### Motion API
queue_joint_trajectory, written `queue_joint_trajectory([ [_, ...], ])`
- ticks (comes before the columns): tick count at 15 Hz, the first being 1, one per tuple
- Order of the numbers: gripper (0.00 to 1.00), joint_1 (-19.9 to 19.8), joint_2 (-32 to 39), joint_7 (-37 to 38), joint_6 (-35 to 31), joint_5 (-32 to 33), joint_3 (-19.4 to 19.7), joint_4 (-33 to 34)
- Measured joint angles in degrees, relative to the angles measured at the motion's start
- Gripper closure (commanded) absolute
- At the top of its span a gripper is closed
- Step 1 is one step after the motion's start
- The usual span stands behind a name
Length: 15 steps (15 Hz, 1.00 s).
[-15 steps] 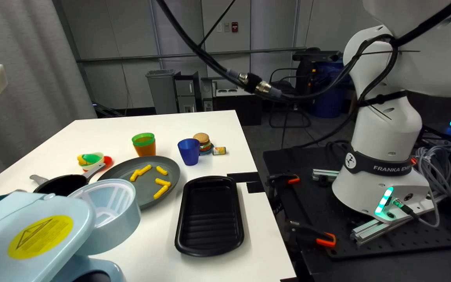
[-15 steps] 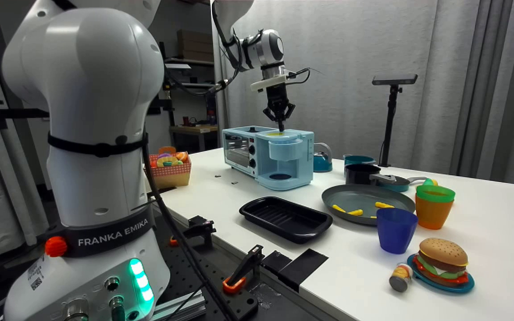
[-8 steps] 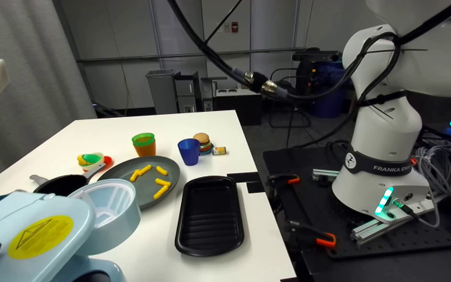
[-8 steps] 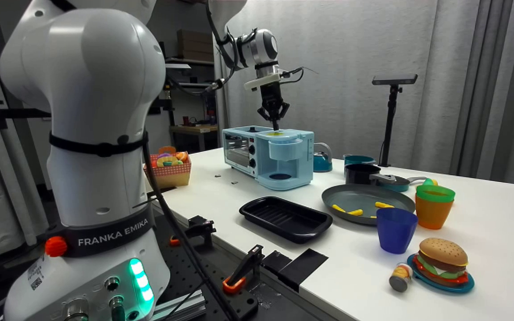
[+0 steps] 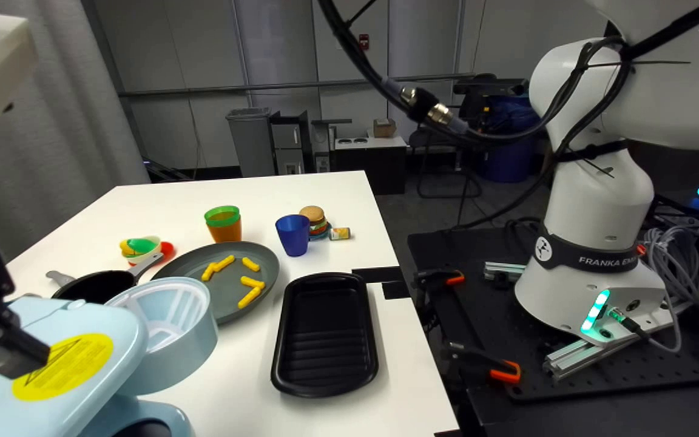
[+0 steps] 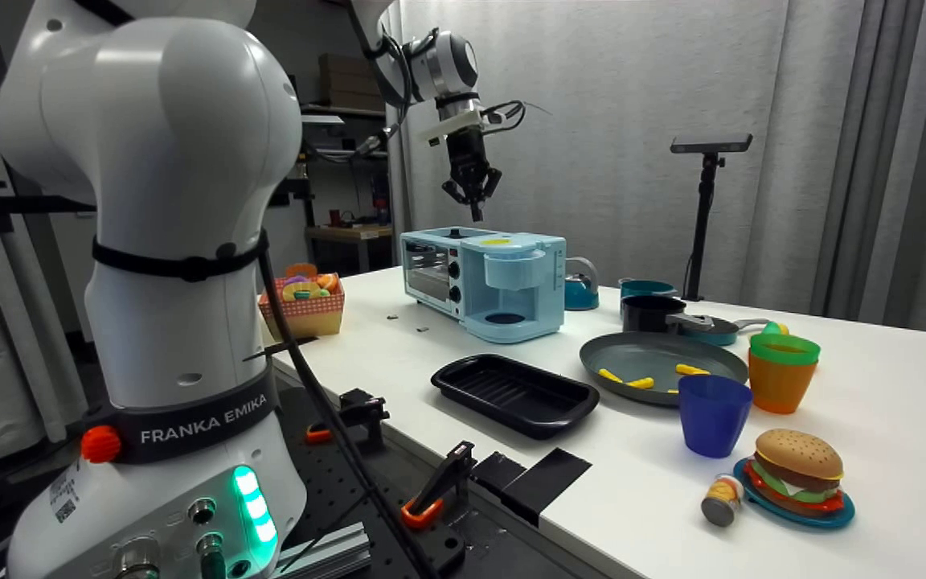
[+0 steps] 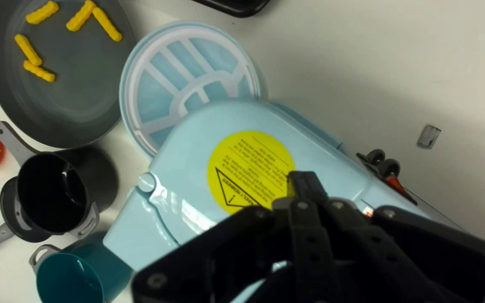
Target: Open the coffee maker
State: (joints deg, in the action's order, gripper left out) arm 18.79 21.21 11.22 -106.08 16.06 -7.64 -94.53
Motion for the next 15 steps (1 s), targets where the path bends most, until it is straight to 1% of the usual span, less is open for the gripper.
queue_joint_trajectory([
  [8, 1.00, -1.5, -8.4, 4.0, -0.2, -0.1, 0.2, -9.0],
  [15, 1.00, -3.9, -15.3, 7.5, -3.2, -0.6, 0.2, -19.1],
])
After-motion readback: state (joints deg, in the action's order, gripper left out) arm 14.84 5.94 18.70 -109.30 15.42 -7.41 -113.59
